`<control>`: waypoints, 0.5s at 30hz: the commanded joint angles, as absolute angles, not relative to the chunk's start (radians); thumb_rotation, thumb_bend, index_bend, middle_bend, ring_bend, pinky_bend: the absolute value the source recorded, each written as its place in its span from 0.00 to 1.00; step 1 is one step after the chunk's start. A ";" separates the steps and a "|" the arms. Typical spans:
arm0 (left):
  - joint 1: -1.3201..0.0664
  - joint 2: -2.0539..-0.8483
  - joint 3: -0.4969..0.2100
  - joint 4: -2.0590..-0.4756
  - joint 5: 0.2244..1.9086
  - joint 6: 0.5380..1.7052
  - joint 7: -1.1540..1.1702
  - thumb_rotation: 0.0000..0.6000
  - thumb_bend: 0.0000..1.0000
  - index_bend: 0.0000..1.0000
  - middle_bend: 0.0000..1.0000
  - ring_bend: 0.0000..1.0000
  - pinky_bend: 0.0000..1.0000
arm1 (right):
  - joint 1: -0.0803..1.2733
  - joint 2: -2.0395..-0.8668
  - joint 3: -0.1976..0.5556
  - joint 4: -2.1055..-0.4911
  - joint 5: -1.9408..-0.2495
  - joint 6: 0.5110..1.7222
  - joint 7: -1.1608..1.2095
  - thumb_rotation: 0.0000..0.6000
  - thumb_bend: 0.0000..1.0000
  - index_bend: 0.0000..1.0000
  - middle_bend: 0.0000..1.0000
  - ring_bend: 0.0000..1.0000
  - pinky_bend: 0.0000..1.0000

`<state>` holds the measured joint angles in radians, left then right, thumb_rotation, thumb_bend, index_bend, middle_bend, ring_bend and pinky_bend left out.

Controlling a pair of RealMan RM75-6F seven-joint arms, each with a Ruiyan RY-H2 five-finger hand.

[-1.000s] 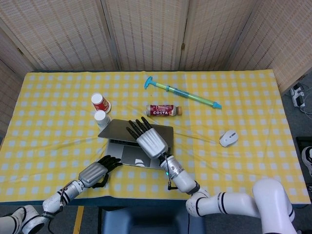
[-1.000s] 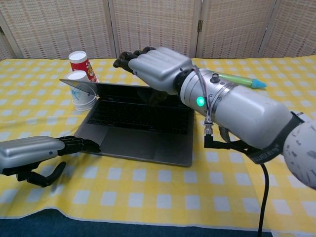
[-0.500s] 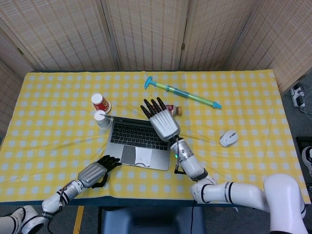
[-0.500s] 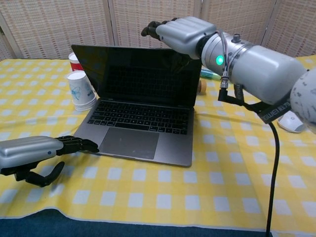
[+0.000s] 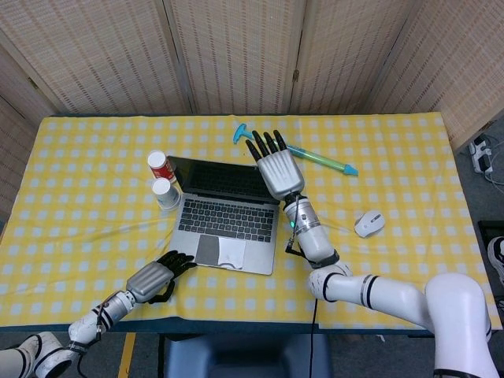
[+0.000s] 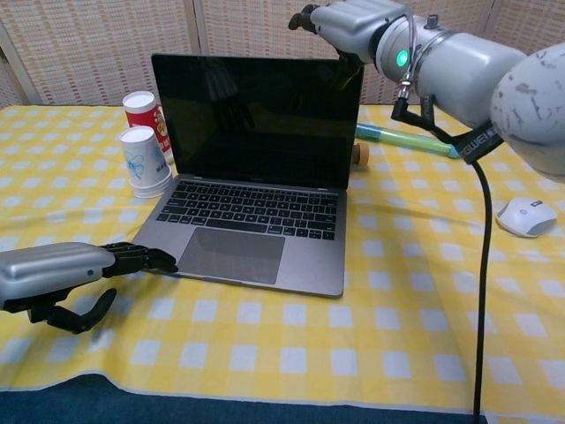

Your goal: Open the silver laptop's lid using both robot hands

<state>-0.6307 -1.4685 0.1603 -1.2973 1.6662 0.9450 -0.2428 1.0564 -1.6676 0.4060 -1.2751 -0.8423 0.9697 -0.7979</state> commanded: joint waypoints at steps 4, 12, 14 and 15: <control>-0.629 -1.466 0.163 -1.297 1.664 0.947 -0.242 0.90 0.90 0.02 0.06 0.02 0.00 | 1.080 -1.672 0.413 -1.225 -0.796 0.967 -0.794 1.00 0.65 0.00 0.00 0.00 0.00; -0.627 -1.467 0.166 -1.287 1.660 0.946 -0.250 0.90 0.90 0.02 0.06 0.02 0.00 | 1.096 -1.686 0.407 -1.163 -0.755 0.965 -0.785 1.00 0.65 0.00 0.00 0.00 0.00; -0.626 -1.467 0.167 -1.286 1.660 0.946 -0.252 0.90 0.90 0.02 0.06 0.02 0.00 | 1.099 -1.689 0.404 -1.149 -0.749 0.966 -0.784 1.00 0.65 0.00 0.00 0.00 0.00; -0.626 -1.467 0.168 -1.286 1.660 0.946 -0.252 0.90 0.90 0.02 0.06 0.02 0.00 | 1.101 -1.690 0.403 -1.143 -0.747 0.966 -0.783 1.00 0.65 0.00 0.00 0.00 0.00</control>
